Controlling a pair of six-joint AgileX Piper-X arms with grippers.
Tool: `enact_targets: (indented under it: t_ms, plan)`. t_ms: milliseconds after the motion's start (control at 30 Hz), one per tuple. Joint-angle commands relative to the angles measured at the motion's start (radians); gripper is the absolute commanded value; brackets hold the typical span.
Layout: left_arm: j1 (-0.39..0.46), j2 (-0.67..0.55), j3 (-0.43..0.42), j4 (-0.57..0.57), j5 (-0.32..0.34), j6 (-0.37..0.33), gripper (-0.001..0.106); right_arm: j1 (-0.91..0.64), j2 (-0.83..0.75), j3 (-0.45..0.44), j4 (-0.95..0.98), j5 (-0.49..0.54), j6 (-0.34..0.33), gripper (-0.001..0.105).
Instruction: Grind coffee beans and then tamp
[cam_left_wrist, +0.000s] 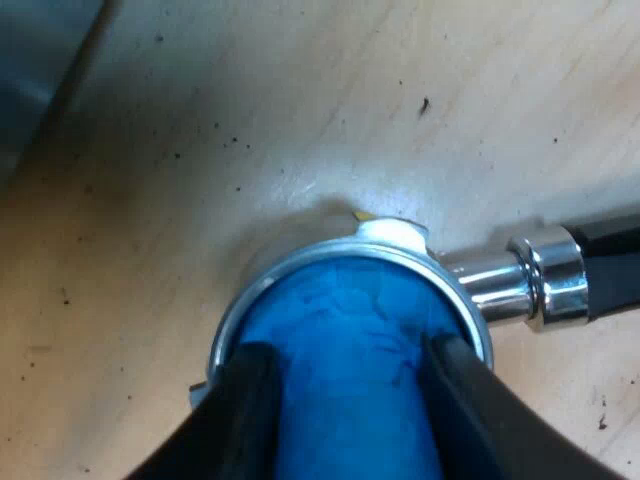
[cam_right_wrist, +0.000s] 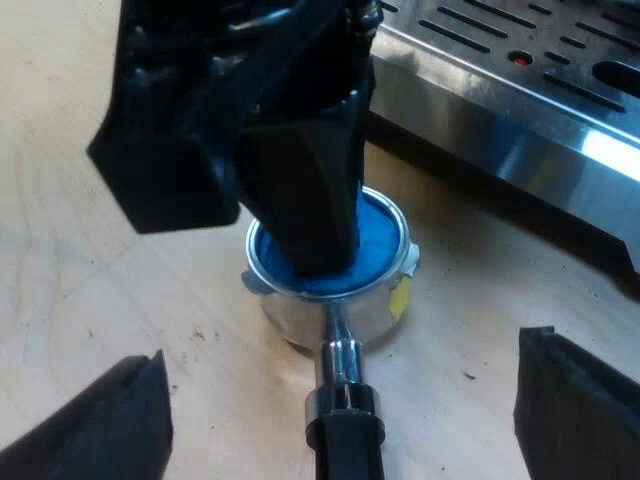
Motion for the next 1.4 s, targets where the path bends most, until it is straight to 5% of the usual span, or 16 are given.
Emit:
enact_targets:
  t_ms: [33,800,1400]
  plan:
    - [-0.005,0.05,0.017,0.034,-0.012,0.002,0.0,0.001,-0.003,0.003,-0.007,0.006,-0.004,0.072]
    - [-0.005,0.099,0.096,0.014,-0.012,0.002,0.0,0.001,-0.003,0.003,-0.007,0.006,-0.004,0.072]
    - [-0.005,-0.048,-0.013,0.05,0.002,0.002,0.0,0.001,-0.003,0.003,-0.007,0.006,-0.004,0.072]
